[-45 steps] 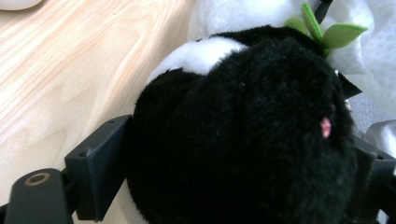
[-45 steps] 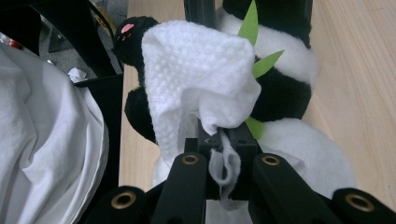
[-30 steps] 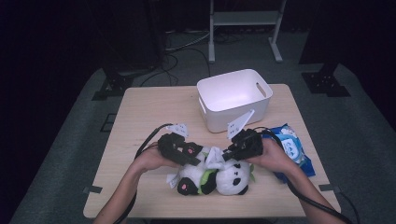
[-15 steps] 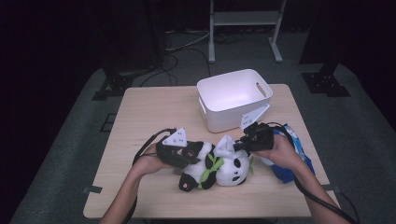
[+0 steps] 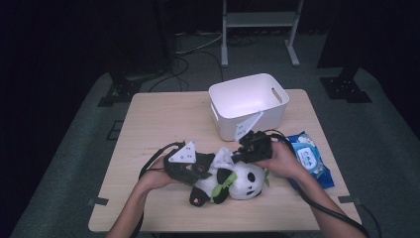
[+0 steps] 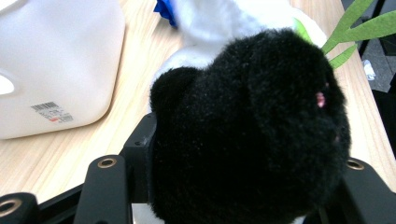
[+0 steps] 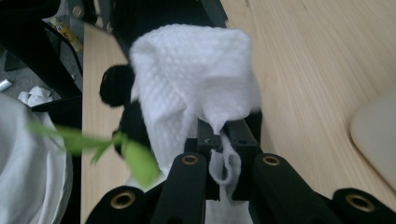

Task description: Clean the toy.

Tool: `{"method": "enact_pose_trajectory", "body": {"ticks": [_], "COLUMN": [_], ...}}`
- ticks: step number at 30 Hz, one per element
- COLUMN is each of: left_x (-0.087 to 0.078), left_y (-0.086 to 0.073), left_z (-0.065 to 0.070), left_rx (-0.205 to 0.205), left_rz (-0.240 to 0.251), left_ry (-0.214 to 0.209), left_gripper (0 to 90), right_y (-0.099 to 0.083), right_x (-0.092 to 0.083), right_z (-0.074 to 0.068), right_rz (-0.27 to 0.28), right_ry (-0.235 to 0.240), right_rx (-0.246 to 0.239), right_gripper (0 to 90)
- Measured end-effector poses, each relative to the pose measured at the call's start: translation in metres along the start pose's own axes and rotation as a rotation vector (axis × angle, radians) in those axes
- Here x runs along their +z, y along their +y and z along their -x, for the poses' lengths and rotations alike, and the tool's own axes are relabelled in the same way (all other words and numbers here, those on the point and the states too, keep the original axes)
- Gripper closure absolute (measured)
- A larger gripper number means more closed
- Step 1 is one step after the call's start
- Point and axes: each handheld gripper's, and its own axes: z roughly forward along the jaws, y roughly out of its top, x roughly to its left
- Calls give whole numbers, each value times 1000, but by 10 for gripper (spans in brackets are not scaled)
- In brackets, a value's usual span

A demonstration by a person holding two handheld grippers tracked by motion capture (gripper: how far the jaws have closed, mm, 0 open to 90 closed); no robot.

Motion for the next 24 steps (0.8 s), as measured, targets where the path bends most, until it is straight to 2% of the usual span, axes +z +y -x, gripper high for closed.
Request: {"method": "enact_pose_trajectory", "body": {"ticks": [3,7,10,13,16,24], "left_x": [-1,-2,-2,-2,-2,-3], "left_y": [-2,-5,-6,-6,-7,-9], "left_z": [0,1,1,2,2,3], "left_rx": [-2,-4,1,4,-6,-11], "left_rz": [-4,14,20,23,28,35], "left_ry": [2,-2,-6,-6,-8,-11], "left_gripper": [391,391,389,388,386,383], "right_y": [14,12,-2,-19,-33,-62], "right_x": [12,9,-2,-15,-26,-40], "right_z": [-1,1,1,2,3,1], "right_rz": [-16,-27,-32,5,32,26], "right_ry": [3,8,-19,-20,-32,-67], "right_rx": [-18,-7,7,50,67,106], "right_gripper": [856,856,856,856,856,856]}}
